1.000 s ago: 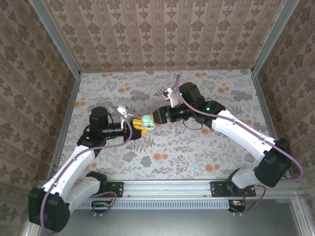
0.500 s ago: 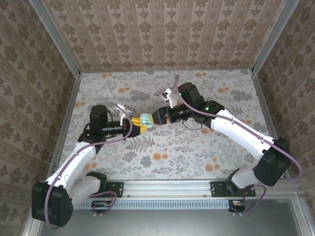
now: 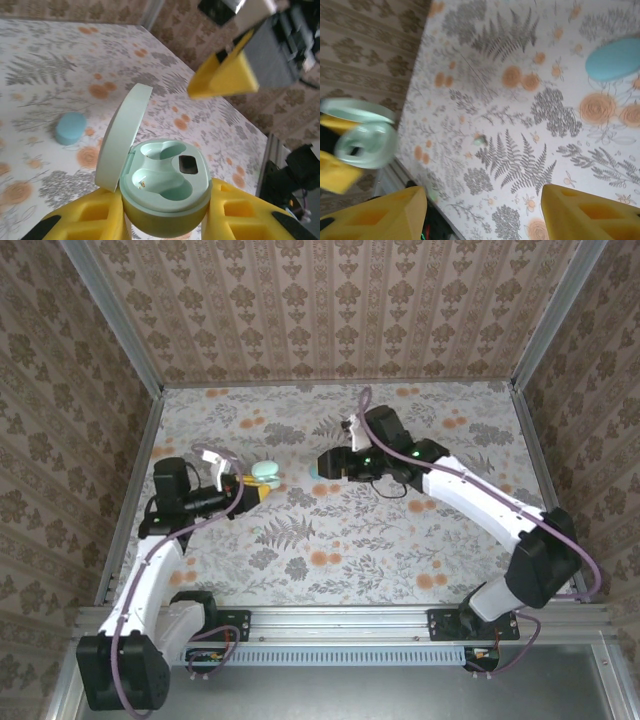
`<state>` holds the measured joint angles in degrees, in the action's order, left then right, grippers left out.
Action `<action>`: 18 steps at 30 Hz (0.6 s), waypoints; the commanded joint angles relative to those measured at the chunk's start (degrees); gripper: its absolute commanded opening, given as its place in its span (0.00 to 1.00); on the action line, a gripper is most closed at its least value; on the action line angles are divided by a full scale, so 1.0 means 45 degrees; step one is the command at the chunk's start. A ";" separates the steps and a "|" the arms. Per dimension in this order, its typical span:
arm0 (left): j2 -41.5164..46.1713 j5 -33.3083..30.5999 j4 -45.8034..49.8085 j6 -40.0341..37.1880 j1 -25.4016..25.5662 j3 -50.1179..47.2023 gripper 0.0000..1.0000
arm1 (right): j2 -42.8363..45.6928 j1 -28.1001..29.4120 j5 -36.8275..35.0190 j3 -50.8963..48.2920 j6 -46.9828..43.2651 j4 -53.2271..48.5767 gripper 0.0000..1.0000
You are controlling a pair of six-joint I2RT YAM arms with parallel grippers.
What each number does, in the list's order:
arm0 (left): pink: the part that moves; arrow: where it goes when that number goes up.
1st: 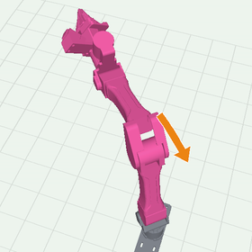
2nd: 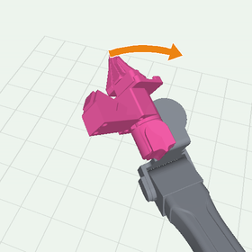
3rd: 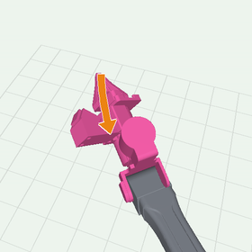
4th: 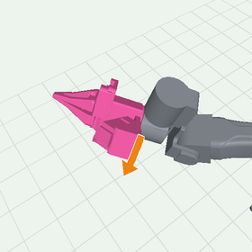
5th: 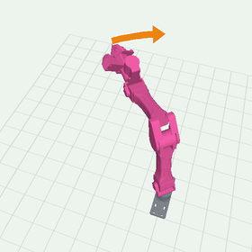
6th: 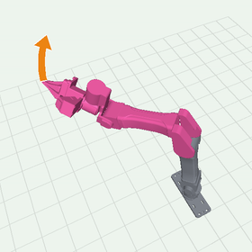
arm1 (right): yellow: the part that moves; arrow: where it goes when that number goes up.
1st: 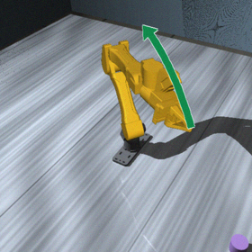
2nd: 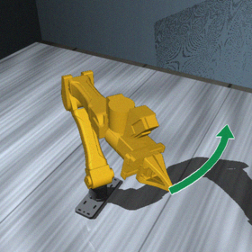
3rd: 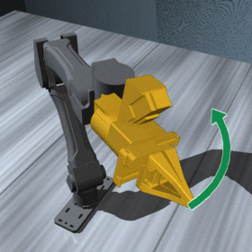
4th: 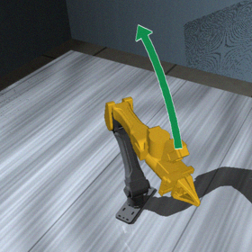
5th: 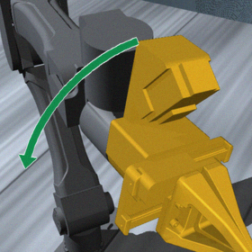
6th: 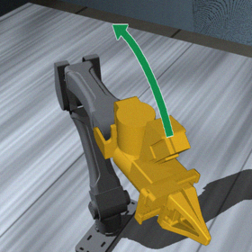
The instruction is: Insert wireless bluetooth earbuds into charging case
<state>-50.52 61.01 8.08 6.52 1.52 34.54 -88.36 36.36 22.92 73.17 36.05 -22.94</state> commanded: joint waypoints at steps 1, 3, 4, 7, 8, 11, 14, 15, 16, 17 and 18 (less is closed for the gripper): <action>0.0703 -0.0373 0.0685 0.0488 -0.0914 -0.0022 0.00 | -0.1203 0.0956 -0.0668 0.0149 0.0309 0.0011 0.62; 0.1053 -0.0728 0.0786 0.0783 -0.1530 -0.0151 0.00 | -0.2060 0.1490 -0.0698 0.0437 0.0524 0.0158 0.61; 0.1260 -0.0944 0.0943 0.0831 -0.1821 -0.0195 0.00 | -0.2461 0.1793 -0.0698 0.0607 0.0655 0.0260 0.60; 0.1558 -0.1643 0.1733 0.0602 -0.2350 -0.0158 0.00 | -0.3670 0.2676 -0.0934 0.1218 0.0816 0.0409 0.58; 0.1576 -0.1854 0.1914 0.0545 -0.2422 -0.0137 0.00 | -0.4007 0.2919 -0.0998 0.1438 0.0816 0.0457 0.57; 0.1675 -0.2338 0.1723 0.0839 -0.2702 -0.0363 0.00 | -0.5099 0.3623 -0.1305 0.2223 0.0444 0.0418 0.55; 0.1667 -0.2607 0.1264 0.1361 -0.3026 -0.0581 0.00 | -0.6026 0.4108 -0.1758 0.2996 -0.0656 0.0332 0.53; 0.1620 -0.2575 0.1109 0.1480 -0.3147 -0.0623 0.00 | -0.6290 0.4223 -0.1843 0.3309 -0.1212 0.0219 0.53; 0.1567 -0.2512 0.0940 0.1583 -0.3253 -0.0637 0.00 | -0.6572 0.4325 -0.1968 0.3687 -0.1823 -0.0030 0.53; 0.1524 -0.2468 0.0882 0.1615 -0.3313 -0.0621 0.00 | -0.6810 0.4407 -0.2067 0.4041 -0.2375 -0.0267 0.52; 0.1465 -0.2417 0.0884 0.1600 -0.3396 -0.0580 0.00 | -0.7080 0.4493 -0.2122 0.4463 -0.3036 -0.0564 0.52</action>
<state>-43.88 50.43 13.91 11.81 -12.91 31.83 -117.73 56.12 16.43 88.77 31.22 -22.59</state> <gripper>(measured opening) 0.313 0.524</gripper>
